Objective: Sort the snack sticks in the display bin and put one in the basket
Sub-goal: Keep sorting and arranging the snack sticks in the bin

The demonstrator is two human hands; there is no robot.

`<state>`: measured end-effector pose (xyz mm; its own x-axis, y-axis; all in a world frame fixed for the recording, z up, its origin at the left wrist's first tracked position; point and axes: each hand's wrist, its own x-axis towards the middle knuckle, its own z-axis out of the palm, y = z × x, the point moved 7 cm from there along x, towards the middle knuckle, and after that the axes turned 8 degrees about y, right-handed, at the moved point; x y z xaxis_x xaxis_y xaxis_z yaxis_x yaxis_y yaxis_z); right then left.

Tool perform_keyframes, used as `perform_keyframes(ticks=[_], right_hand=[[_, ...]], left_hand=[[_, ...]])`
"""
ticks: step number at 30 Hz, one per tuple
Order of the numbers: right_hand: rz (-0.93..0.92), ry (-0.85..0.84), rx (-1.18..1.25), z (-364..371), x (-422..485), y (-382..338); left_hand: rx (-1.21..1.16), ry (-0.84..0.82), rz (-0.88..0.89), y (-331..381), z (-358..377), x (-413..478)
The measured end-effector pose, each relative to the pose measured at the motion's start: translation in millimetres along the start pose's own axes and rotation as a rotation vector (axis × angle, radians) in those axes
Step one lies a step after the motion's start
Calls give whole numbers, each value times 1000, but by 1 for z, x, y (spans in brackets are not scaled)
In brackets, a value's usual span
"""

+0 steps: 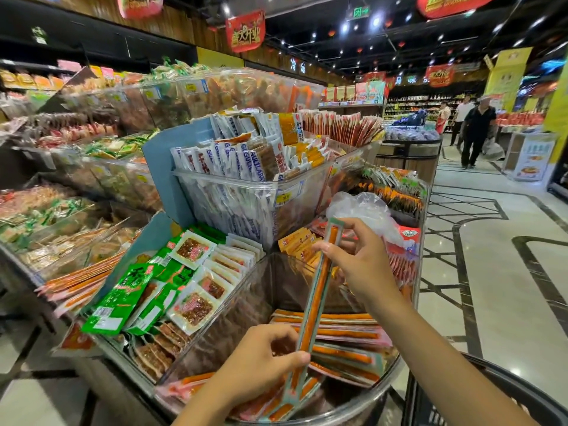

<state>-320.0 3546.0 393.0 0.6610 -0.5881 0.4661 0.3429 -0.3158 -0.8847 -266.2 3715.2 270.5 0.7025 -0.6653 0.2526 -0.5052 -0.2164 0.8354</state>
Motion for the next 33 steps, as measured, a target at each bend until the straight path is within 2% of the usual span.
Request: perform_keyframes(ticks=[5, 9, 15, 22, 29, 33], right_hand=[[23, 69, 42, -4, -1, 5], [-26, 121, 15, -9, 5, 8], [49, -25, 44, 11, -3, 25], [74, -203, -105, 45, -47, 73], [27, -85, -111, 36, -45, 79], [62, 19, -140, 25, -46, 82]], left_hand=[[20, -14, -27, -3, 1, 0], [29, -15, -52, -4, 1, -1], [4, 17, -41, 1, -2, -1], [-47, 142, -53, 7, -12, -2], [-39, 102, -176, -8, -9, -1], [-10, 194, -159, -7, -20, -1]])
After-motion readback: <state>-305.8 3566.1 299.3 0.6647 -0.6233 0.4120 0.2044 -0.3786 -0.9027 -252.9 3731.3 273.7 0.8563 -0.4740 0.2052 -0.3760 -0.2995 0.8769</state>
